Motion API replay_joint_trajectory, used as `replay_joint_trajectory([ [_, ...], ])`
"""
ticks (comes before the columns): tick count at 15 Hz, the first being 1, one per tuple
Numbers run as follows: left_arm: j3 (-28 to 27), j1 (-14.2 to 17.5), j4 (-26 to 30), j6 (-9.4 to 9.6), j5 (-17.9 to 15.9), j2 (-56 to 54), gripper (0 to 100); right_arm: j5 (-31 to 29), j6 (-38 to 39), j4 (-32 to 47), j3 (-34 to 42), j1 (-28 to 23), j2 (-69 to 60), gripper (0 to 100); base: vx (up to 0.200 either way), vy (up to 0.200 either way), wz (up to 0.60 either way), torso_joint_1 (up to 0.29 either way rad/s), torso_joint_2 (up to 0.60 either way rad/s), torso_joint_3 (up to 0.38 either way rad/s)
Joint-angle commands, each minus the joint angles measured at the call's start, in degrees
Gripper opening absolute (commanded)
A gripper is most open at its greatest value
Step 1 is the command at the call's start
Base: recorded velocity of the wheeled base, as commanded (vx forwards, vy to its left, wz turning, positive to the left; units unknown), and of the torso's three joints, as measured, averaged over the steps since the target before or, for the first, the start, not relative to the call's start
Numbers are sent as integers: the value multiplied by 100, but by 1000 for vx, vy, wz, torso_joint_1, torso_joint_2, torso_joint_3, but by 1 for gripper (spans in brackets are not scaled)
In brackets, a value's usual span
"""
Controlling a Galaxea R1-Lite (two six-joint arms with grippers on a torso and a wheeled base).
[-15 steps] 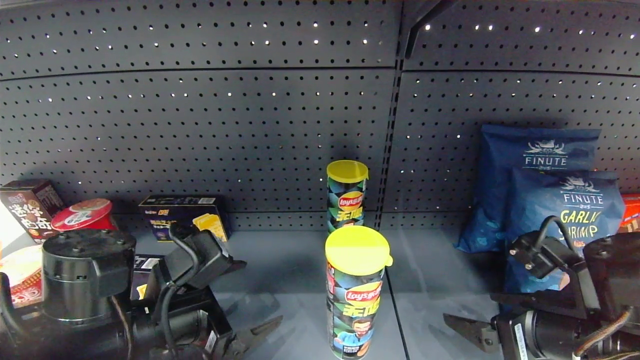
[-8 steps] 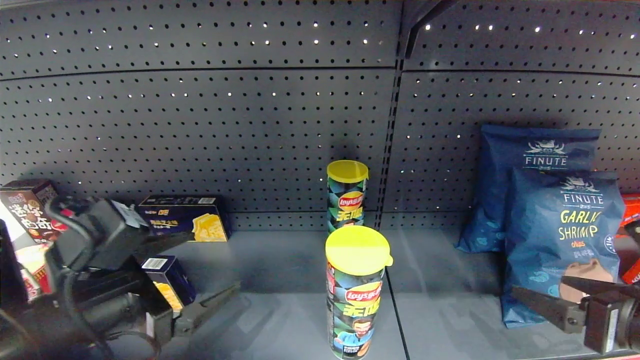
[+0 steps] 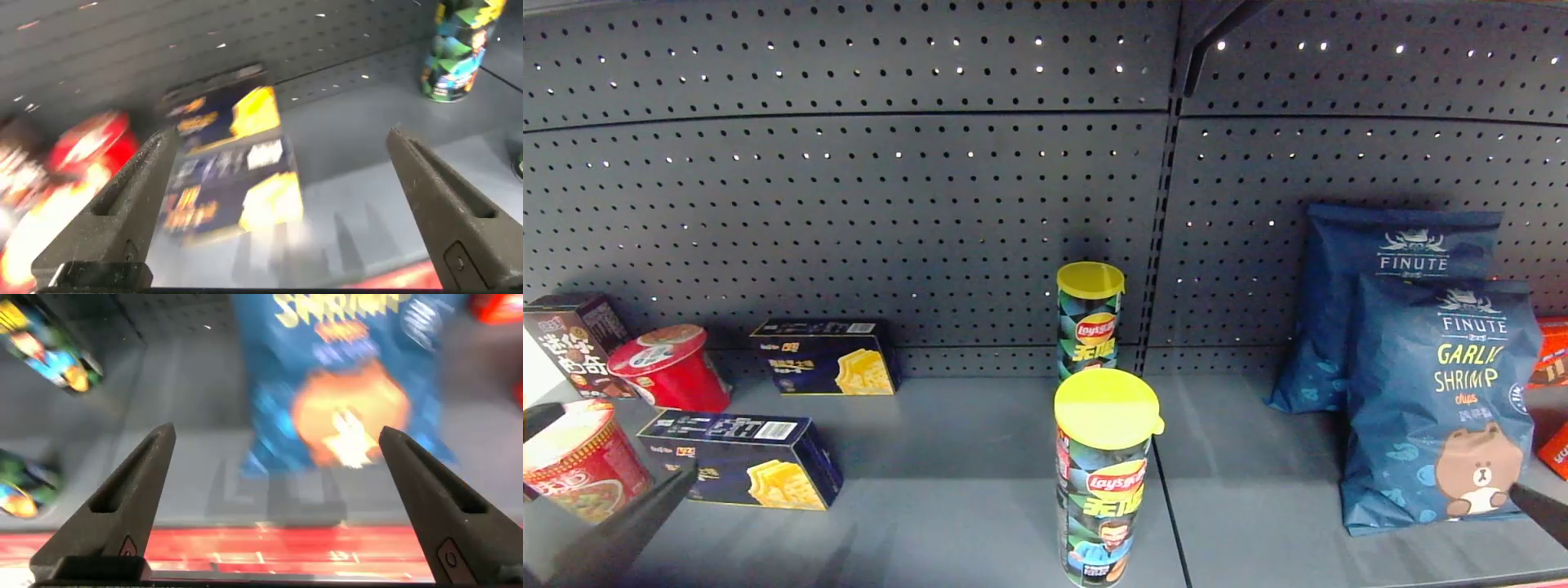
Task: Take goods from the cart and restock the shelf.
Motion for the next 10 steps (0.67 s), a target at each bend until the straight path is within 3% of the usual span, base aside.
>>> replay_joint_trajectory([
  [1, 613, 320, 1132, -425, 365, -2354, 100, -109, -622, 952, 469, -415, -1993, 100, 0, 0, 0, 0, 0, 0],
  [2, 604, 478, 1730, -583, 417, -2846, 100, -109, -701, 1356, 487, -679, -2573, 100, 0, 0, 0, 0, 0, 0],
  [3, 604, 478, 1730, -583, 417, -2846, 100, -109, -701, 1356, 487, -679, -2573, 100, 0, 0, 0, 0, 0, 0],
  [4, 621, 847, 2530, -609, 435, -3672, 100, -92, -675, 2244, 513, -1452, -3531, 100, 0, 0, 0, 0, 0, 0],
  [5, 736, 882, 2644, -671, 514, -3795, 100, -285, -605, 2385, 548, -1435, -3539, 100, 0, 0, 0, 0, 0, 0],
  [7, 859, 882, 2345, -768, 497, -3786, 100, -233, -798, 2095, 583, -1435, -3539, 100, 0, 0, 0, 0, 0, 0],
  [8, 1368, 873, 2178, -794, 488, -3795, 100, -57, -903, 2051, 944, -1321, -3698, 100, 0, 0, 0, 0, 0, 0],
  [9, 1368, 873, 2178, -794, 488, -3795, 100, -57, -903, 2051, 944, -1321, -3698, 100, 0, 0, 0, 0, 0, 0],
  [10, 1808, 706, 1502, -1058, 409, -3962, 100, 101, -1079, 1207, 1436, -1259, -3900, 100, 0, 0, 0, 0, 0, 0],
])
